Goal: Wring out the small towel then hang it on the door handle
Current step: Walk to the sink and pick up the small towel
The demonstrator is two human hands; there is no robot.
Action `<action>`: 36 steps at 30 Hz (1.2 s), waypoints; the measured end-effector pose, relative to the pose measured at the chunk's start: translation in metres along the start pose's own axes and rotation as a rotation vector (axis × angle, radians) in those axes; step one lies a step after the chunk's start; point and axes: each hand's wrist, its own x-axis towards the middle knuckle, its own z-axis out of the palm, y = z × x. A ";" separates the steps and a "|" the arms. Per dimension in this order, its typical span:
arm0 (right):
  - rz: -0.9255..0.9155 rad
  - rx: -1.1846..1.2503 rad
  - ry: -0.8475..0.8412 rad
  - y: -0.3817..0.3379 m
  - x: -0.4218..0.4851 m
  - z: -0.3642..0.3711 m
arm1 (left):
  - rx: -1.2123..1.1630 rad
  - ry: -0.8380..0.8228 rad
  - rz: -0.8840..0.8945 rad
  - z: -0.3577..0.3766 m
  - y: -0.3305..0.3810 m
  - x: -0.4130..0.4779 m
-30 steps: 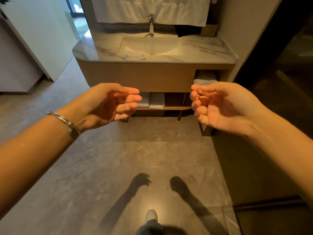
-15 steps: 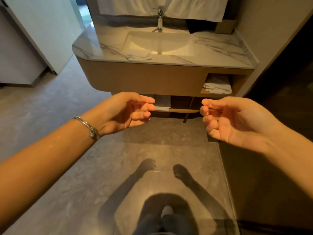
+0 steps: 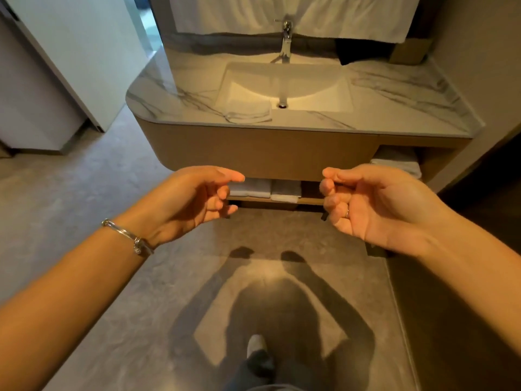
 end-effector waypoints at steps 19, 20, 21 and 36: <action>0.000 -0.028 0.033 -0.140 0.178 -0.039 | -0.217 -0.013 0.036 -0.030 0.084 0.206; 0.016 -0.019 0.033 -0.147 0.190 -0.039 | -0.201 0.004 0.037 -0.036 0.088 0.214; 0.029 -0.013 0.033 -0.154 0.203 -0.038 | -0.188 0.016 0.037 -0.042 0.093 0.225; 0.016 0.097 0.067 -0.244 0.366 -0.033 | -0.193 -0.120 0.028 -0.107 0.173 0.398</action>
